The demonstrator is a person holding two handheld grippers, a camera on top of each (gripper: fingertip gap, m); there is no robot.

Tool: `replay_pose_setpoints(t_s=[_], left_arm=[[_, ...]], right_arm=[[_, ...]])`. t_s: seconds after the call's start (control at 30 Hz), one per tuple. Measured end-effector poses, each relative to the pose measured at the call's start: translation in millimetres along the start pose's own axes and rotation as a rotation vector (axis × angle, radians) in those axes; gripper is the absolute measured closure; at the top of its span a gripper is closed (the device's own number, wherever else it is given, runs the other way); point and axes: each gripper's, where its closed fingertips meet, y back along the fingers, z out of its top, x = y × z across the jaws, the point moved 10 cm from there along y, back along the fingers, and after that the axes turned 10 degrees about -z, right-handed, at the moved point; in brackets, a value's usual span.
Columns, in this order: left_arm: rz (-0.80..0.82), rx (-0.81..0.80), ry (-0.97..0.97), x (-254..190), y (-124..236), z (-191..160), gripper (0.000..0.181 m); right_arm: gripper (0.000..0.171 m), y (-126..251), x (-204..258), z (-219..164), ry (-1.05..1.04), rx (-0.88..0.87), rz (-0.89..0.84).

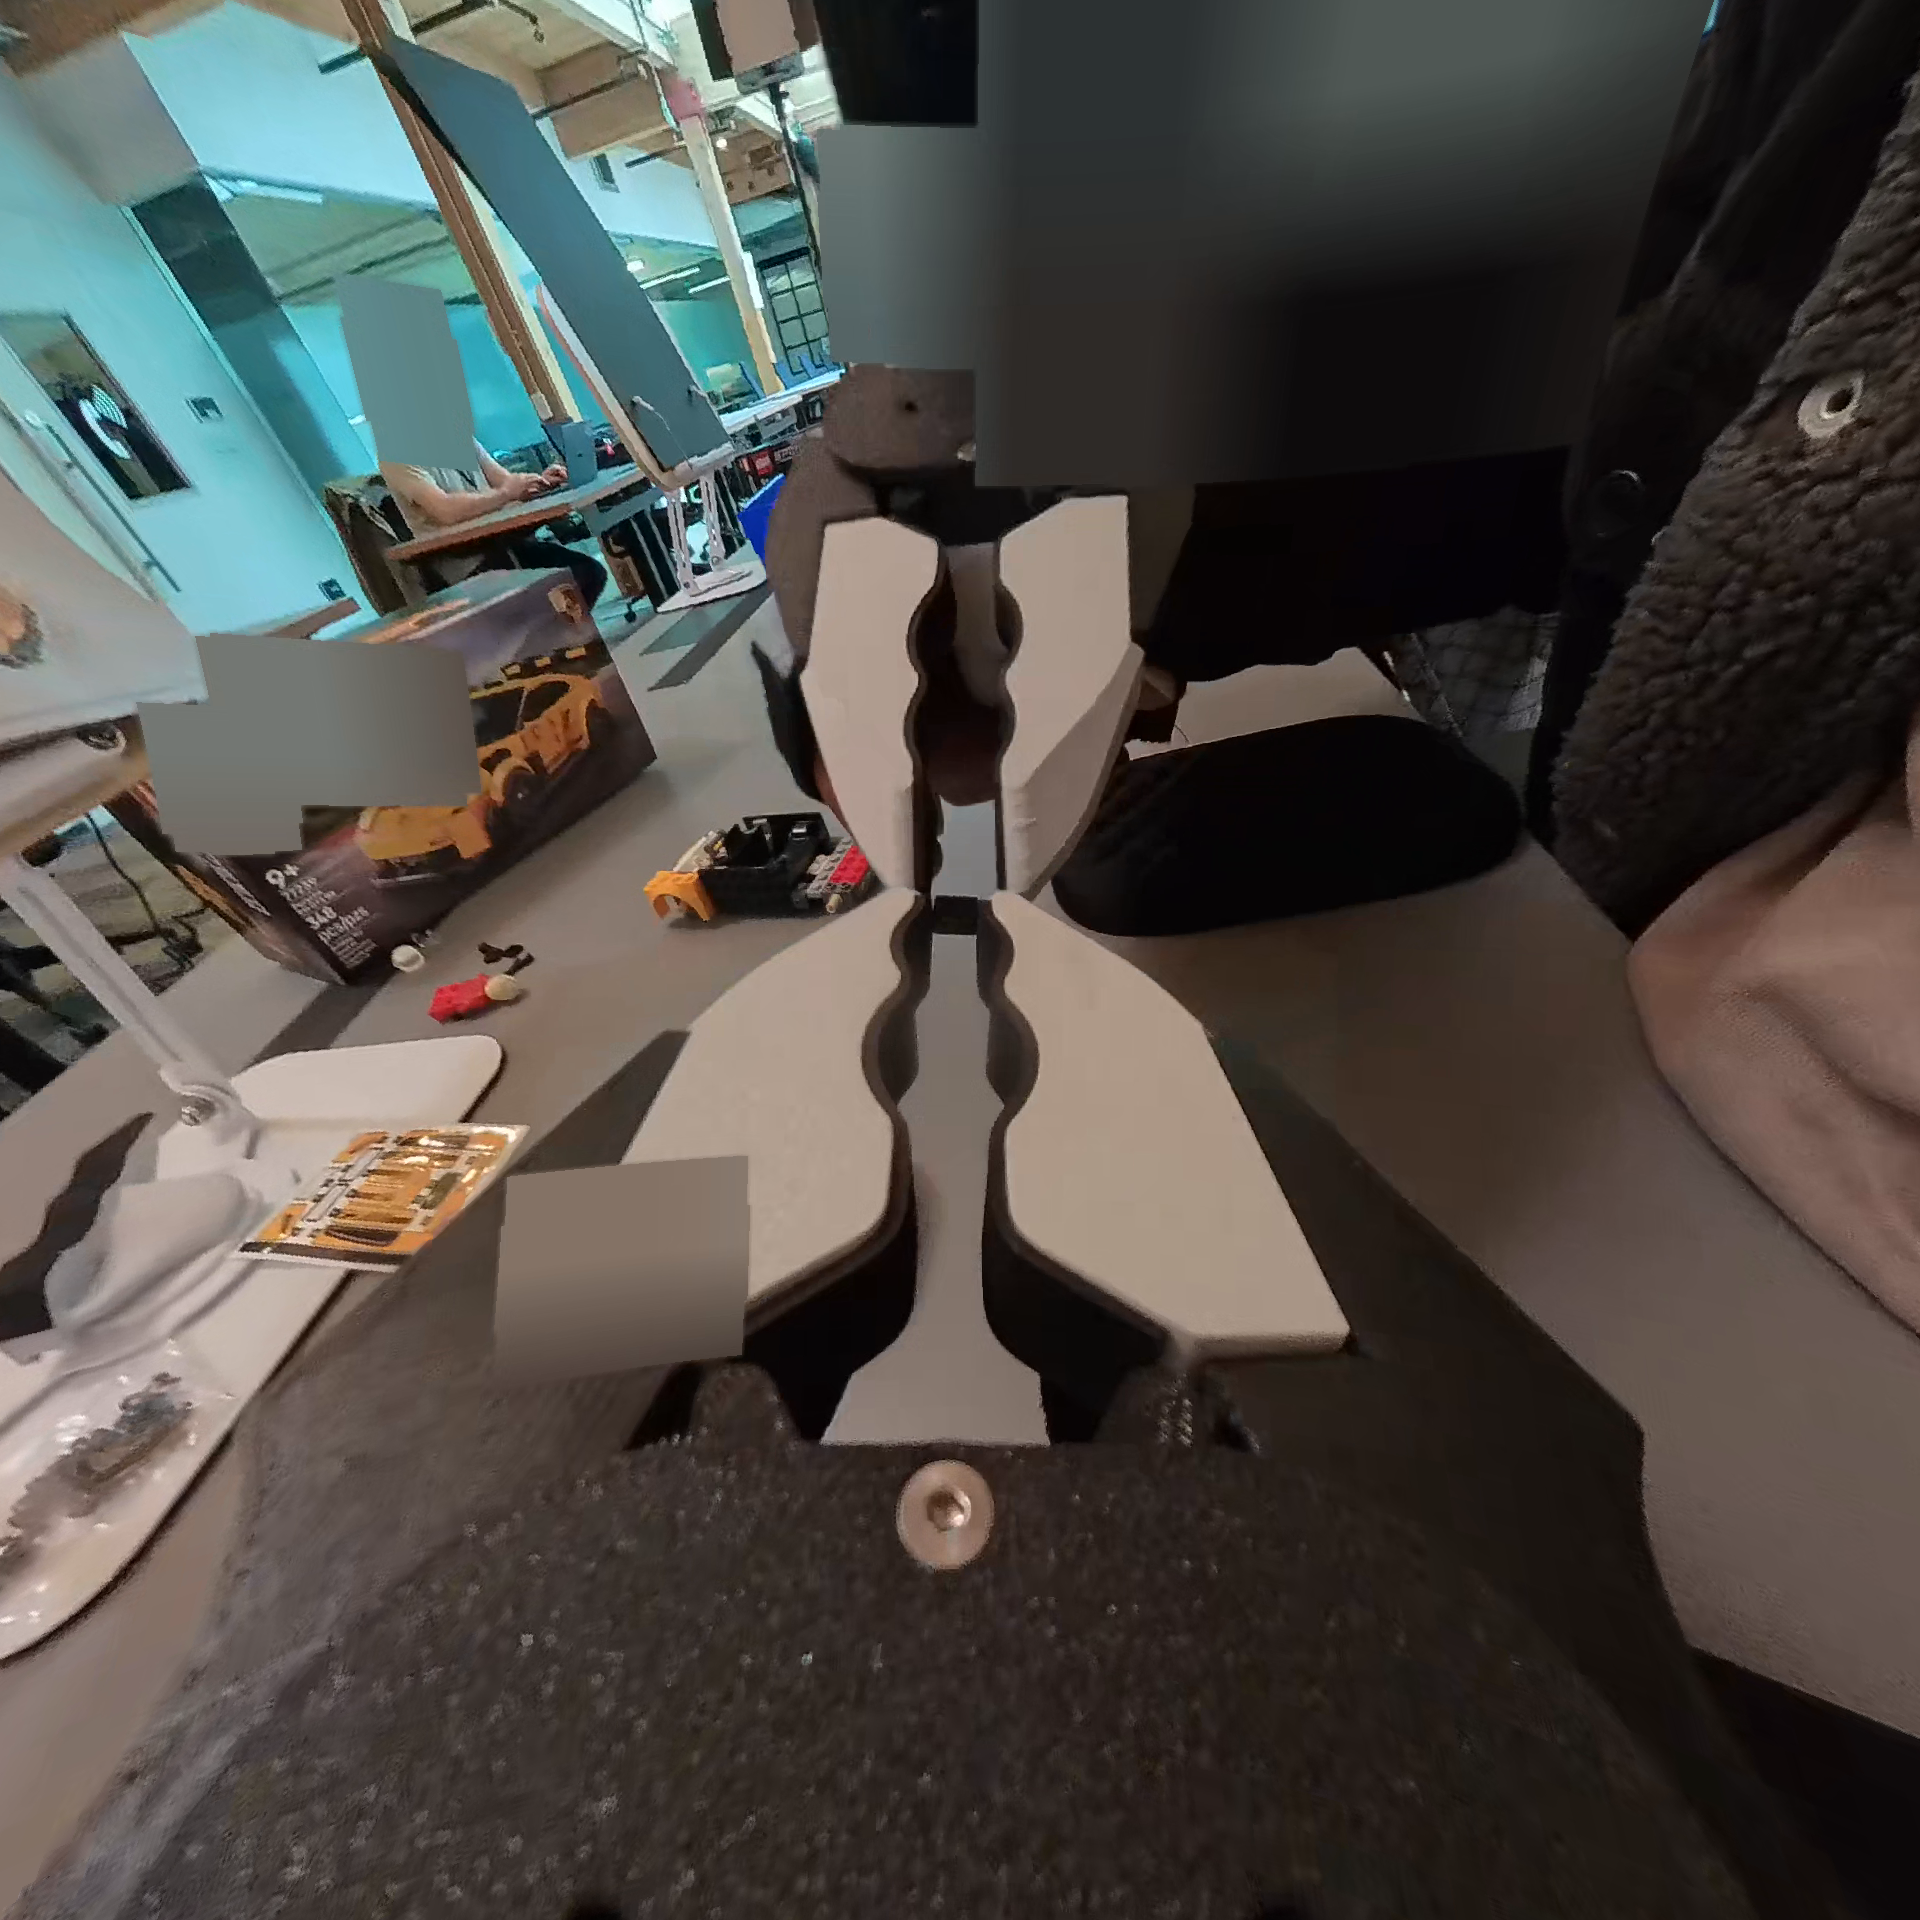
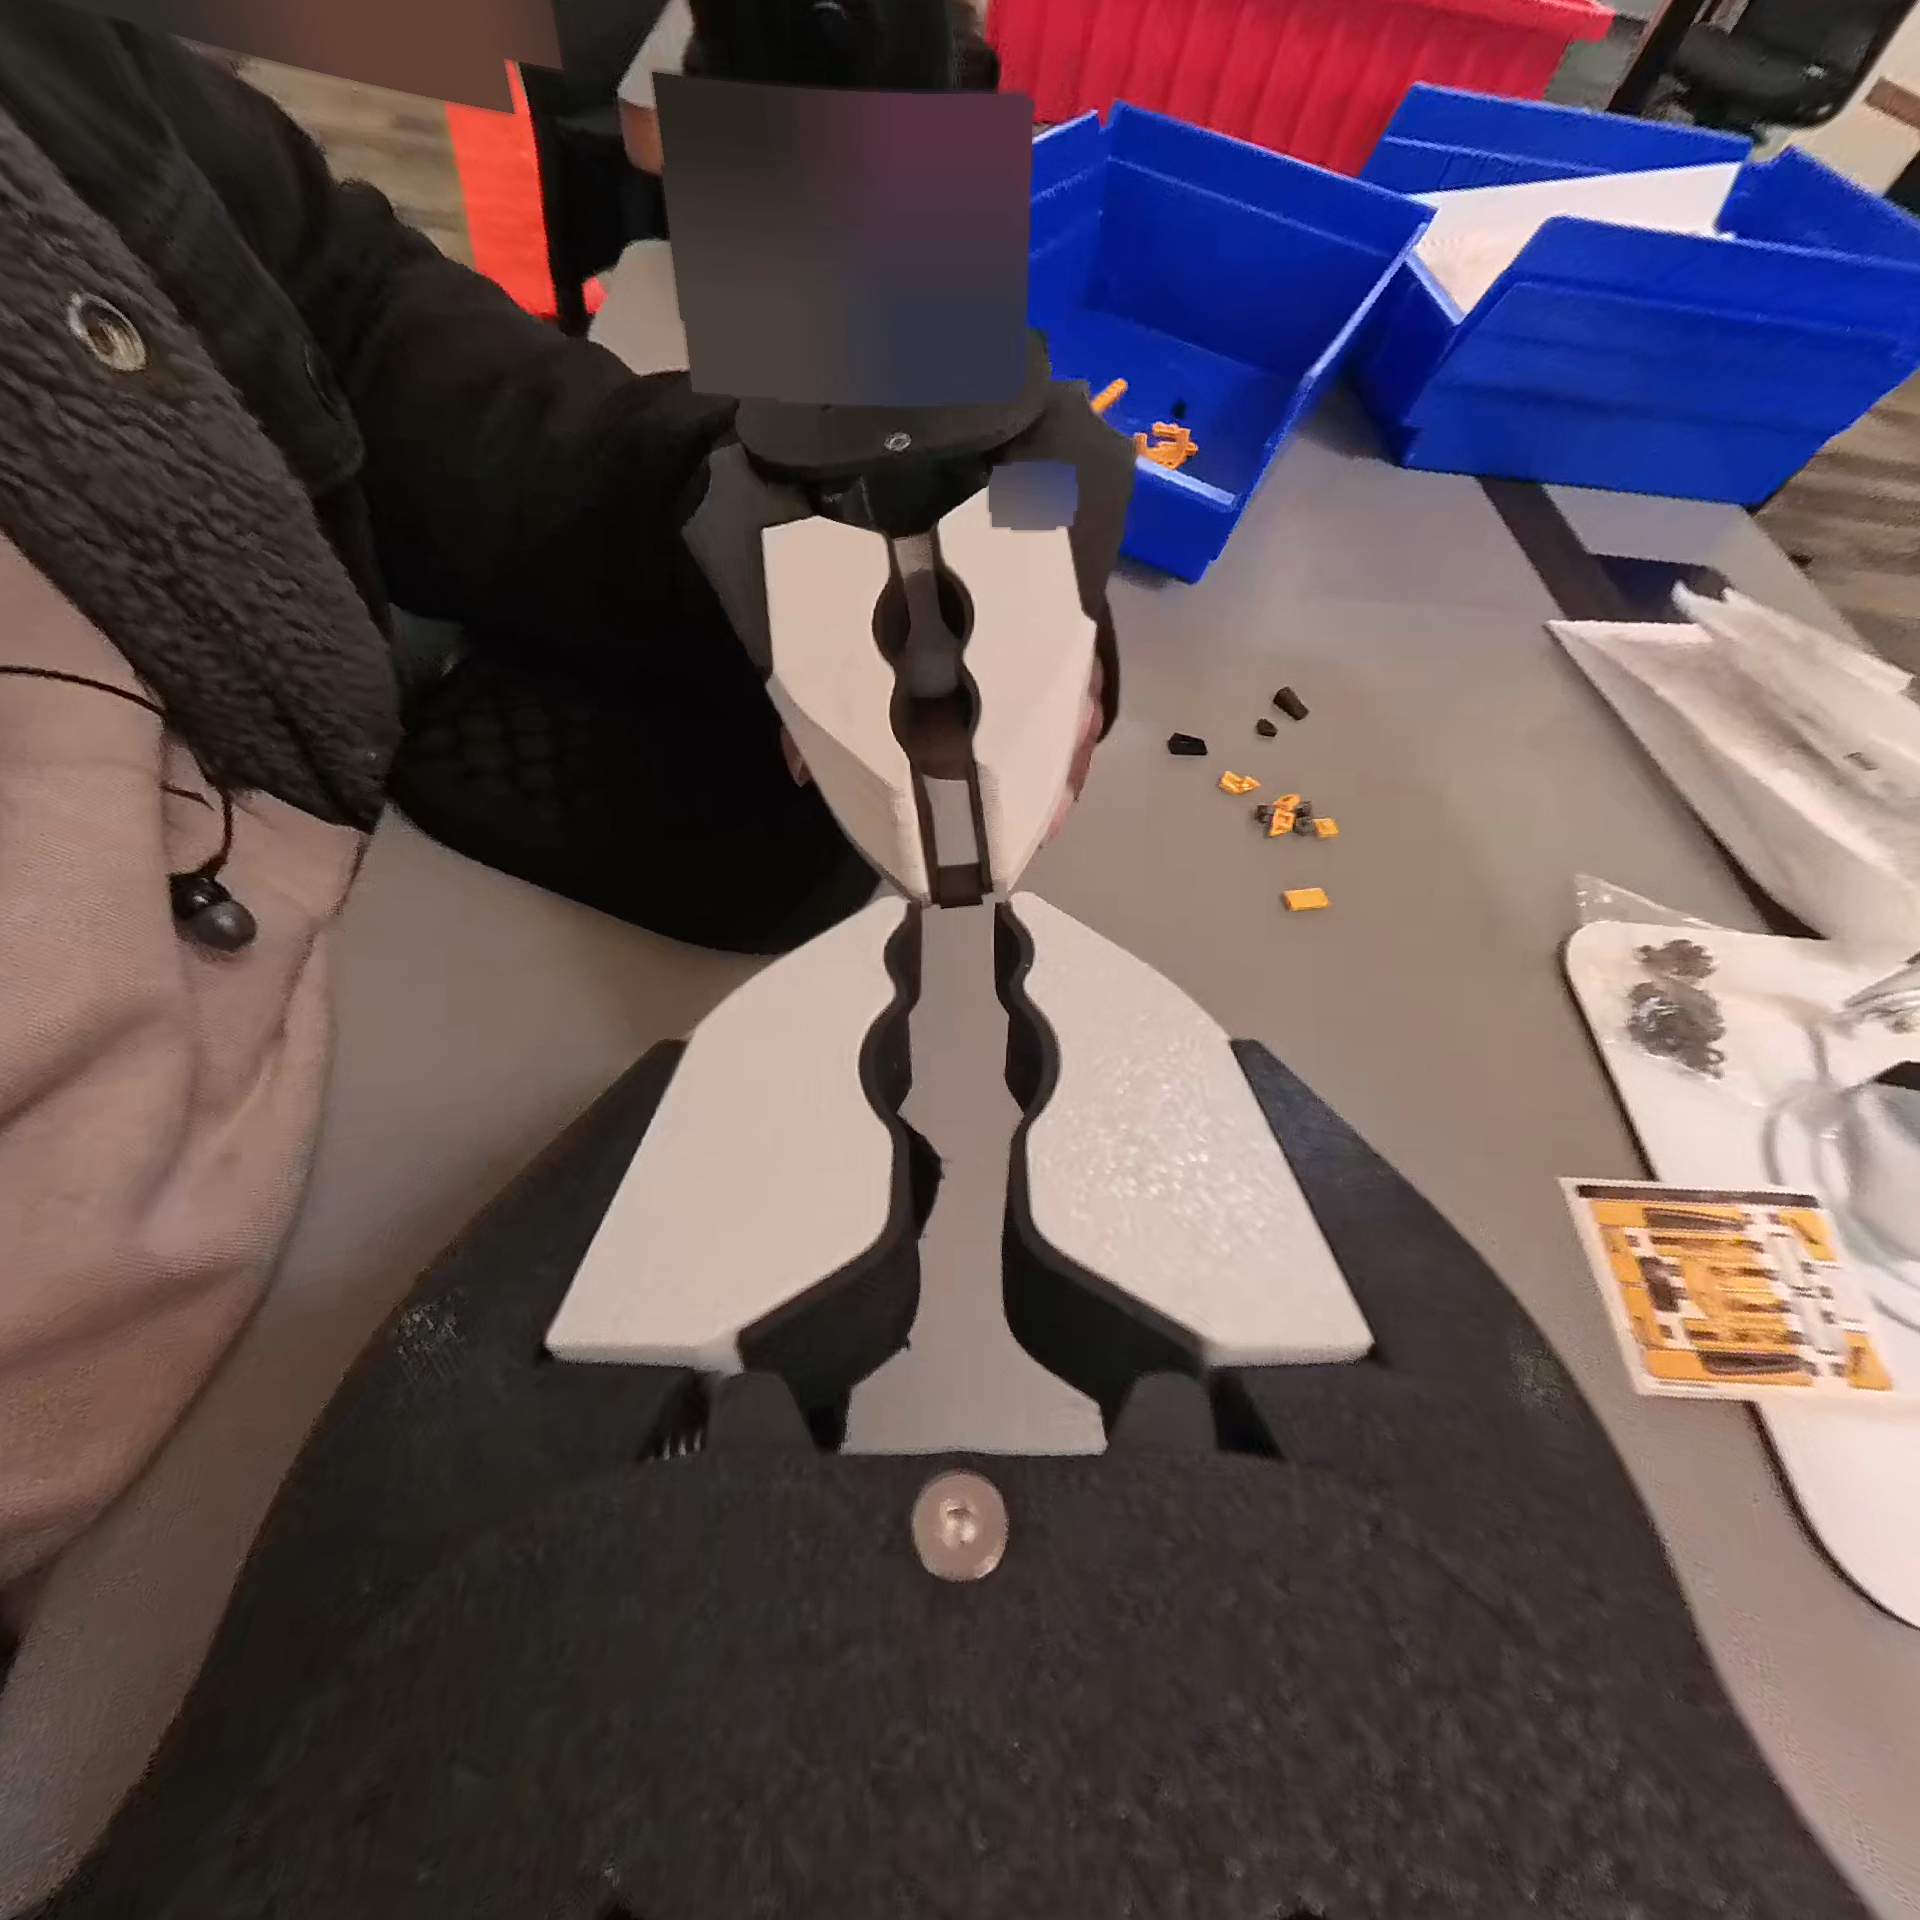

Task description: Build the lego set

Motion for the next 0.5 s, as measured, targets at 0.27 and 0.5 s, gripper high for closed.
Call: replay_pose_setpoints(t_s=[0.27,0.5], left_arm=[[-0.025,-0.001,-0.019,-2.8,-0.9,1.6,0.174],[-0.074,-0.005,-0.009,-4.5,-1.7,1.4,0.174]], right_arm=[[0.164,0.0,-1.4,-1.7,-0.032,-0.029,0.066],[0.164,0.1,-2.6,-1.8,-0.03,-0.017,0.146]])
